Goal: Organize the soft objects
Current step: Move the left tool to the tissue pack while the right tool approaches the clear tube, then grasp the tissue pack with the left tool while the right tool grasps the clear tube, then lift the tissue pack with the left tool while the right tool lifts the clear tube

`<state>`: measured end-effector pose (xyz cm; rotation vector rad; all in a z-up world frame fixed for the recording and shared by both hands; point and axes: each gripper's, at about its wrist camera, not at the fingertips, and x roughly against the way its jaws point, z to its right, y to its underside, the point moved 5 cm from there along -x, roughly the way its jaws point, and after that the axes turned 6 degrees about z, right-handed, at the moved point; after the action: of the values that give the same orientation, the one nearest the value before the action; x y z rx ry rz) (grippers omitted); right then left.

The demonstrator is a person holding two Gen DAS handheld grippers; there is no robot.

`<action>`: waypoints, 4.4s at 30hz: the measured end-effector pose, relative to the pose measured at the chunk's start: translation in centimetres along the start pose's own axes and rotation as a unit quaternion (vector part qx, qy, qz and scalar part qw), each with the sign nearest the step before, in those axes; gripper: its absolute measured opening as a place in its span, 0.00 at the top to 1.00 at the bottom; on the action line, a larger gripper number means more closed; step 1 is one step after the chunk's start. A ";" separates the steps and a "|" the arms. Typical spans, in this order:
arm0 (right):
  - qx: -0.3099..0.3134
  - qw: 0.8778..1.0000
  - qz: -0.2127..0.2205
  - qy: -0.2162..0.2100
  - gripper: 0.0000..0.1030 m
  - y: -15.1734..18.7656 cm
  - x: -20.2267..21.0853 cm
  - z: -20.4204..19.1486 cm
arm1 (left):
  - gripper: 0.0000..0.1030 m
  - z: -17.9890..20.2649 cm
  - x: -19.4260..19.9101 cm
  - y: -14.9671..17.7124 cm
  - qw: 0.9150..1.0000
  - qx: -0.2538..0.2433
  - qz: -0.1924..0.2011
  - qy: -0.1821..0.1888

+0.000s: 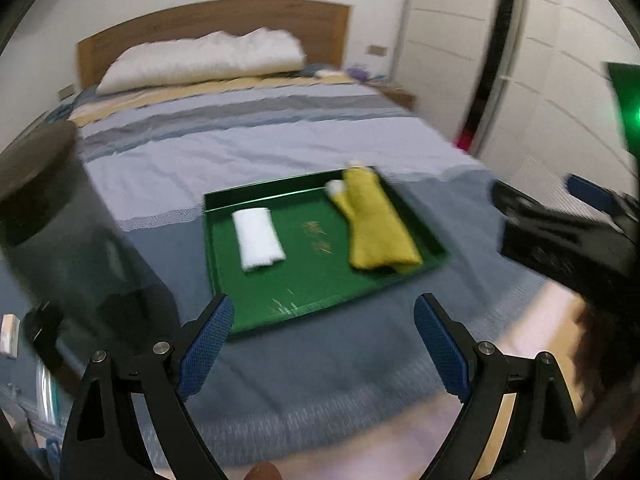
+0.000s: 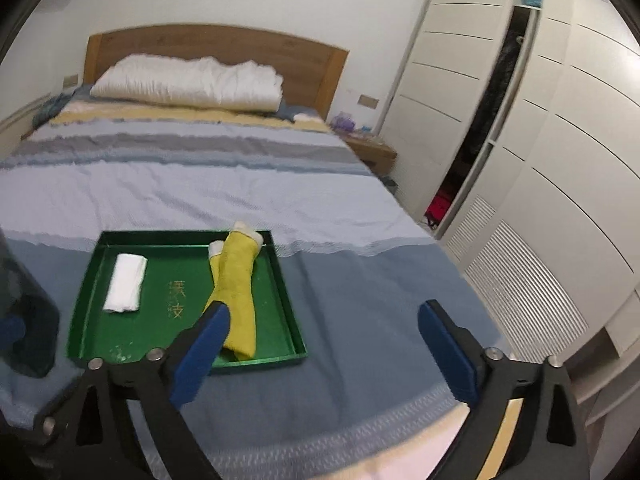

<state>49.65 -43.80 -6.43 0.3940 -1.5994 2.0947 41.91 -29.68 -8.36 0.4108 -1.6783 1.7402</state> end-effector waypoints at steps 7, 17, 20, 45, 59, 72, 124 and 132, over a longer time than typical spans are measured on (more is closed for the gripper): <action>-0.050 0.997 0.051 -0.017 0.00 1.9 10.6 0.8 | 0.14 -1.1 9.1 2.5 0.999 -0.010 0.023 0.042; -0.009 0.991 0.069 -0.116 0.00 4.8 22.2 -8.4 | 0.13 -10.3 18.2 5.7 0.999 0.026 0.018 0.002; -0.001 0.985 0.074 -0.155 0.00 4.9 24.9 -11.8 | 0.13 -14.3 20.5 6.5 0.998 0.049 0.026 -0.024; 0.003 0.957 -0.092 -0.275 0.00 2.7 13.7 -40.0 | 0.12 -46.8 8.9 11.4 0.973 0.144 -0.075 -0.165; 0.051 0.955 -0.141 -0.256 0.00 3.3 5.6 -46.4 | 0.12 -49.4 1.1 13.5 0.959 0.147 -0.141 -0.199; 0.055 0.951 -0.178 -0.247 0.00 3.6 1.1 -51.3 | 0.12 -50.2 -0.1 14.4 0.954 0.148 -0.150 -0.215; 0.030 0.957 -0.098 -0.270 0.96 0.8 9.2 -42.4 | 0.56 -43.4 6.5 8.2 0.970 0.072 -0.089 -0.214; 0.041 0.954 -0.086 -0.283 0.96 1.8 13.2 -38.2 | 0.56 -40.8 9.8 8.4 0.973 0.065 -0.084 -0.207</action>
<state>39.67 -5.00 -11.97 1.2084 -1.6937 2.0225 38.50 12.68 -13.24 1.0059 -1.7498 1.7256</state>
